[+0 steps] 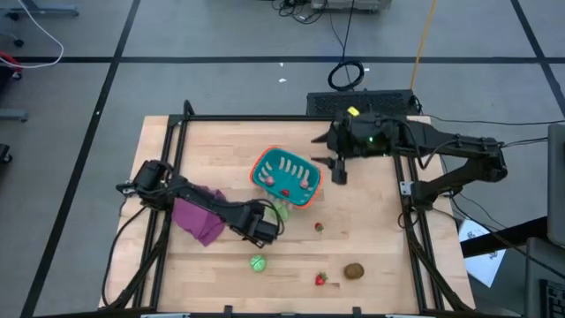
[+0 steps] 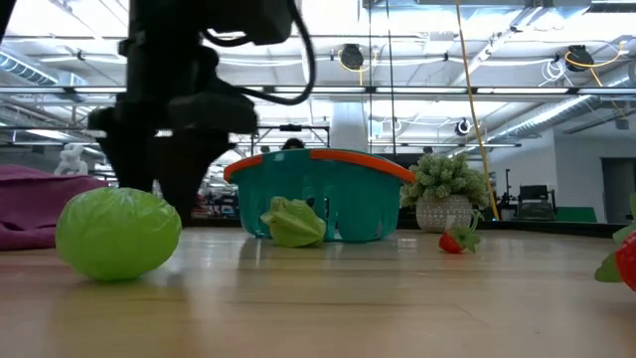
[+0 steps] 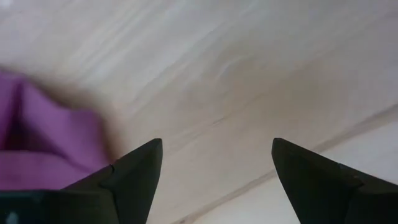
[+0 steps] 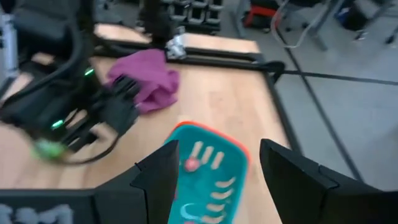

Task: Pick and placing Produce into tupperware
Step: Put the green star fruit into the blue basket

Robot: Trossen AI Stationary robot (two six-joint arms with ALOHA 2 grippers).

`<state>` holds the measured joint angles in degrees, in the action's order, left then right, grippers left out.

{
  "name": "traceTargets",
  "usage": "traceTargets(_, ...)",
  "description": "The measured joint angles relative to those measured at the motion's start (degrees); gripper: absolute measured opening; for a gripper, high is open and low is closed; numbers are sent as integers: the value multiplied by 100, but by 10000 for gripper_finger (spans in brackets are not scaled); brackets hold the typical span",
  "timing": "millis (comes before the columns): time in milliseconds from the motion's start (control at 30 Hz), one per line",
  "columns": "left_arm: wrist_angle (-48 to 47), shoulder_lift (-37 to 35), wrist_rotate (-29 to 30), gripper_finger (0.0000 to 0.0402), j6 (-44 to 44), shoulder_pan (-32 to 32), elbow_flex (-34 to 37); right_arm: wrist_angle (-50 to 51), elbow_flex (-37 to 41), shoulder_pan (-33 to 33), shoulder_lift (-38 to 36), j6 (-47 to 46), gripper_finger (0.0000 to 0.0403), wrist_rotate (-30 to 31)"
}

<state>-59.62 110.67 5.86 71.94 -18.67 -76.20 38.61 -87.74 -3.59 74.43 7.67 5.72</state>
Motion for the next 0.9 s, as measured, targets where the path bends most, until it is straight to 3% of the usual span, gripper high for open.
traceTargets(167,-333,-132,155,308,63,-66,1,-94,260,479,15,-274,215,-4)
traceTargets(400,-802,-673,743,308,141,-148,0,-1074,1366,1181,28,-569,215,-7)
traceTargets(667,-1960,-1643,1390,308,1041,-496,0,-3121,2616,1737,28,-621,215,-8)
traceTargets(800,-2076,-2121,1633,308,1235,-708,-2,-4195,3048,1904,128,-898,215,-531)
traceTargets(900,-2155,-2432,1823,308,1393,-815,-2,-4530,3117,2031,424,-950,215,-593)
